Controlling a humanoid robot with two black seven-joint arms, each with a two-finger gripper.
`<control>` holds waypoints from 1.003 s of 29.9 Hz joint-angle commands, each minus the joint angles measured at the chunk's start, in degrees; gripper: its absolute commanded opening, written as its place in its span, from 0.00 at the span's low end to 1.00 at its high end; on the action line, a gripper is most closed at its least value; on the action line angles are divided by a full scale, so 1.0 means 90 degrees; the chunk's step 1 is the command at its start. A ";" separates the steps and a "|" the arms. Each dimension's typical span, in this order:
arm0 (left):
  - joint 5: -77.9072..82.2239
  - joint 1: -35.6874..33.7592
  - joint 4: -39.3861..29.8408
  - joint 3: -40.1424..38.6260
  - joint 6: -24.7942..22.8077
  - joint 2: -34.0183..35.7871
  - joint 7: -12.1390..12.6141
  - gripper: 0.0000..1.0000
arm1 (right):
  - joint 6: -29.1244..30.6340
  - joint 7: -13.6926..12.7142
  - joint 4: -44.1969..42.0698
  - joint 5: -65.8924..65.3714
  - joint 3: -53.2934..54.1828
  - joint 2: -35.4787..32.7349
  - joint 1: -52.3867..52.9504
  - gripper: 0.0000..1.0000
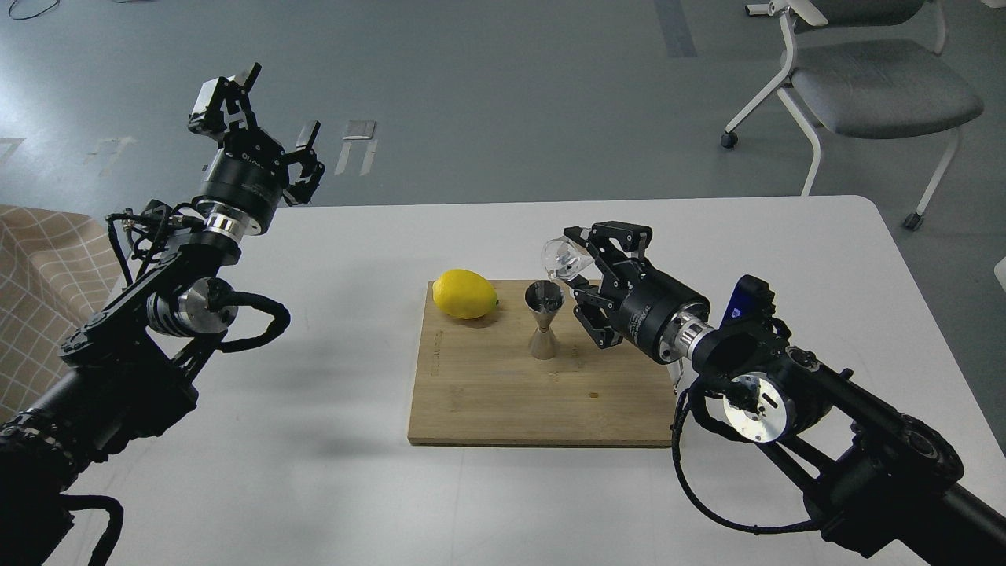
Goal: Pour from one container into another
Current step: 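Rotate the glass upright with the right gripper above the jigger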
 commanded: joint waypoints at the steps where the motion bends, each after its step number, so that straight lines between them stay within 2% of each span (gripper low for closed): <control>1: 0.0000 0.0000 0.0000 0.0003 0.0000 0.0000 0.0000 0.98 | 0.0005 0.0003 0.0013 0.0023 0.0013 0.0011 -0.0002 0.43; 30: 0.0000 0.0000 0.0000 0.0003 0.0000 -0.0009 0.0000 0.98 | -0.0005 0.0022 0.0032 0.0482 0.0482 0.0255 -0.0324 0.47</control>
